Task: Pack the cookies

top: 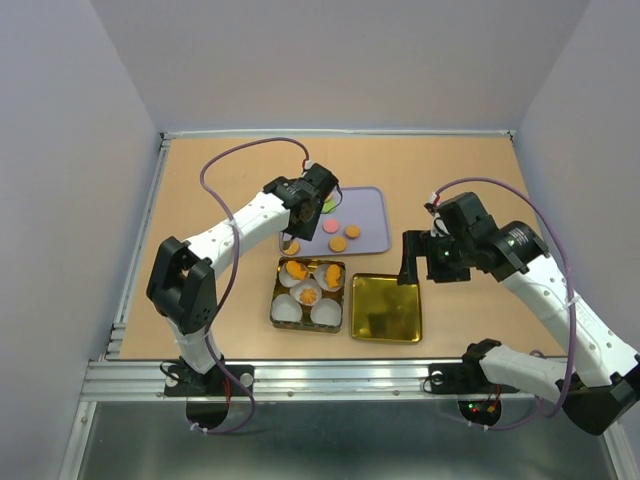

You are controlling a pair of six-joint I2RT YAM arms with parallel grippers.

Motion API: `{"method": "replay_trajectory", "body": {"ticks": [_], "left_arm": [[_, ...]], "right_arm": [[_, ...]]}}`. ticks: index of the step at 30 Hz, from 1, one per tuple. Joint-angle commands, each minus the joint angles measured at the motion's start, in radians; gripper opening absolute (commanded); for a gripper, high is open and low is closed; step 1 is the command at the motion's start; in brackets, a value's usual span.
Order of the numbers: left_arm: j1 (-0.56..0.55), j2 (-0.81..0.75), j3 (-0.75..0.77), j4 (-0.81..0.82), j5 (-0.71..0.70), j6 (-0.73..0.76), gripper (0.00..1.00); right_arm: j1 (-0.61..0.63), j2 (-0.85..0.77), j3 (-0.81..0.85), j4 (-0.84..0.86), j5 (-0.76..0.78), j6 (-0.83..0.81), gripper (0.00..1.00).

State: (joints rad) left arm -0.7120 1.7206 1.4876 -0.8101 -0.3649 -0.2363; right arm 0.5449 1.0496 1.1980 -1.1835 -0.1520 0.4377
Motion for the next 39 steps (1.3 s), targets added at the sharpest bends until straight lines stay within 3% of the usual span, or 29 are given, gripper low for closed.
{"method": "replay_trajectory", "body": {"ticks": [1, 9, 21, 31, 39], "left_arm": [[0.022, 0.022, 0.048, 0.034, 0.014, 0.051, 0.57], [0.042, 0.094, 0.111, 0.043, 0.038, 0.081, 0.56], [0.048, 0.125, 0.154, 0.009, 0.041, 0.086, 0.40], [0.046, 0.016, 0.224, -0.127, 0.033, 0.039, 0.33], [-0.010, -0.182, 0.105, -0.182, 0.086, -0.024, 0.31]], "right_arm": [[0.007, 0.004, 0.054, 0.045, 0.042, -0.025, 1.00], [0.007, 0.018, 0.058, 0.050, 0.066, -0.039, 1.00], [0.007, 0.018, 0.068, 0.059, 0.077, -0.053, 1.00], [0.009, -0.002, 0.064, 0.062, 0.043, -0.062, 1.00], [0.009, -0.026, 0.049, 0.064, -0.007, -0.054, 1.00]]}}
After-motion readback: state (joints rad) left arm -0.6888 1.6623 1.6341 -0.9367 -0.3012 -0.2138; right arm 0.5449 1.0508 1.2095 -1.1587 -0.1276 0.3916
